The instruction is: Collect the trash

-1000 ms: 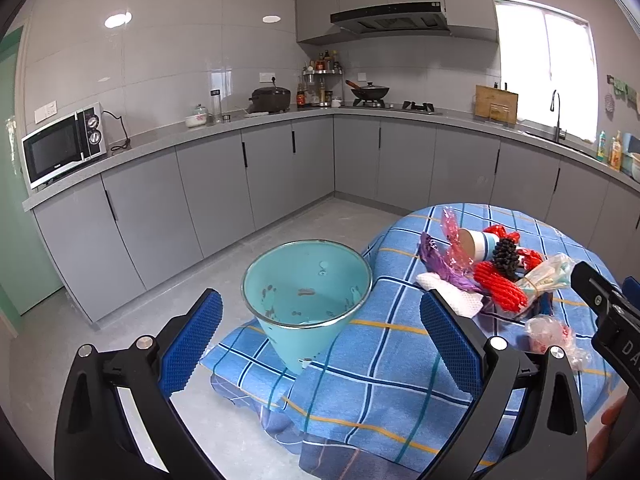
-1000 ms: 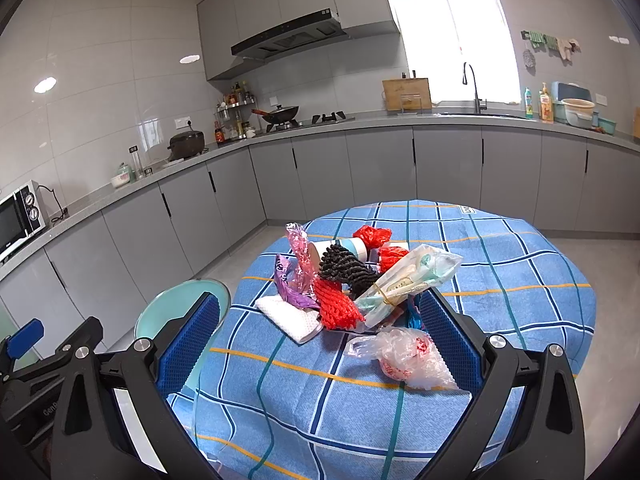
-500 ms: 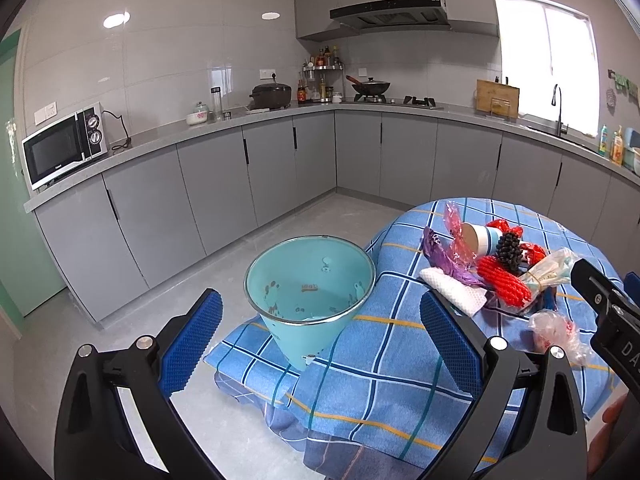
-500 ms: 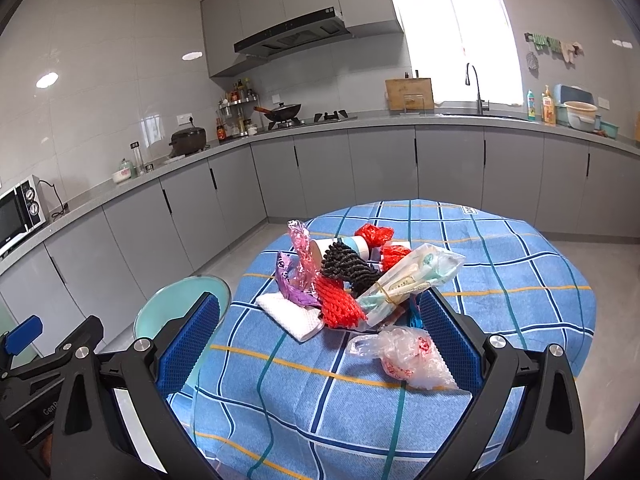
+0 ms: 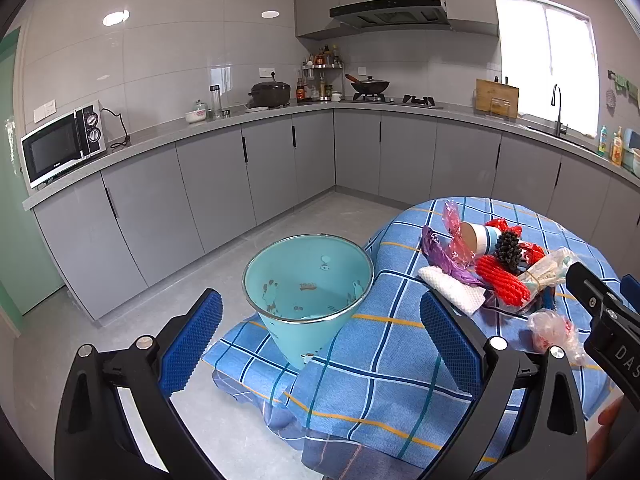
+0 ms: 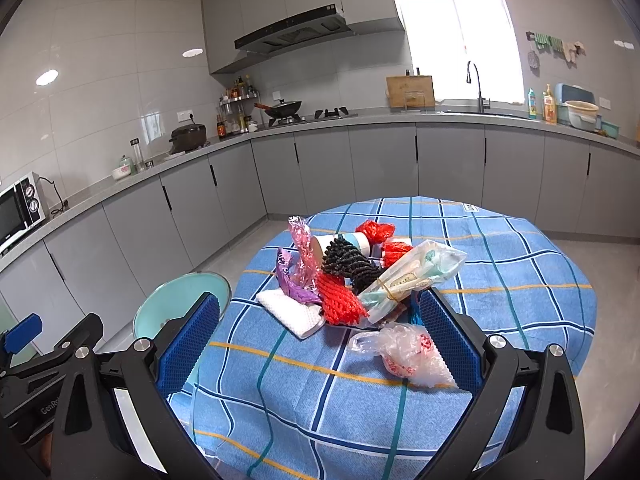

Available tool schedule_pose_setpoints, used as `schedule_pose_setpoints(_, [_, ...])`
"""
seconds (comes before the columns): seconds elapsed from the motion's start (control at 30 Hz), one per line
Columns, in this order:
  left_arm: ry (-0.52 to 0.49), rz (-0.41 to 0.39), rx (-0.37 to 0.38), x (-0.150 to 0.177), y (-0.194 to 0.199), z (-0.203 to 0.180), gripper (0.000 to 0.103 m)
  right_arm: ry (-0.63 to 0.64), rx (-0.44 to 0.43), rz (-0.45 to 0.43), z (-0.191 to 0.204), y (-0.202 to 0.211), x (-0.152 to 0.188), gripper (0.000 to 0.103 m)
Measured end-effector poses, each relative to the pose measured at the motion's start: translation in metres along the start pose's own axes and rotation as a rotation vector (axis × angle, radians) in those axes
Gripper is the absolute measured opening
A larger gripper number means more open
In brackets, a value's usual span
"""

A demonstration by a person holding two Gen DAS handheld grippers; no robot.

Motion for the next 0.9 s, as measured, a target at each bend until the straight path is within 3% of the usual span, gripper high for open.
schedule_pose_setpoints(0.9, [-0.003,0.006,0.012,0.0015,0.0003,-0.0024,0.097,-0.004,-0.001,-0.002,0.0024,0.0006,-0.0001,0.099])
Point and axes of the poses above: each gripper's, at about its wrist camera, not at the fingertips, and y roughly against the way its jaws point, z to its left, x to its underside, the point moved 6 cm from there along -y, roughly the way its jaws point, and after that the axes turned 2 degrees about x, right-handed, at the moved point
